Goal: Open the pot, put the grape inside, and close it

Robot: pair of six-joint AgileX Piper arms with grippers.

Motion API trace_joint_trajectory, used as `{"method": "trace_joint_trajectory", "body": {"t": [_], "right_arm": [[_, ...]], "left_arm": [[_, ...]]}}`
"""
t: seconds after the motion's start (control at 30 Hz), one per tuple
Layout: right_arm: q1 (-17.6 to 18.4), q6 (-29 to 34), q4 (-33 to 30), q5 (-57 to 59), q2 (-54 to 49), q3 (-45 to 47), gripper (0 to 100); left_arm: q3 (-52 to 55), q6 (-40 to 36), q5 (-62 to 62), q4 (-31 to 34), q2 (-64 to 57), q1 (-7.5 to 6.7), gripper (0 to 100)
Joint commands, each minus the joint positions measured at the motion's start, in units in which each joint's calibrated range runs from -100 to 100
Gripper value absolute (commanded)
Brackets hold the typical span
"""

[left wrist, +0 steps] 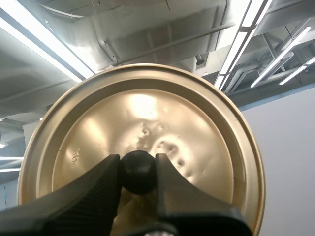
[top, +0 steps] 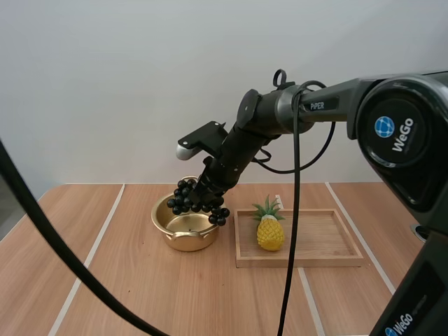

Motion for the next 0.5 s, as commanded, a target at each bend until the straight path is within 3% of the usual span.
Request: {"method": "trace_joint_trajectory", "body": {"t": [0.0, 0.47], "right_arm": [[0.0, -1.3, 0.5, -3.6, 0.3, -0.3, 0], [0.0, -3.3, 5.9, -4.1, 0.8, -2.6, 0]], "left_arm": [[-0.3, 0.1, -0.3, 0.7, 0.1, -0.04, 0], [-0.3, 0.1, -0.3, 0.7, 0.1, -0.04, 0]]}}
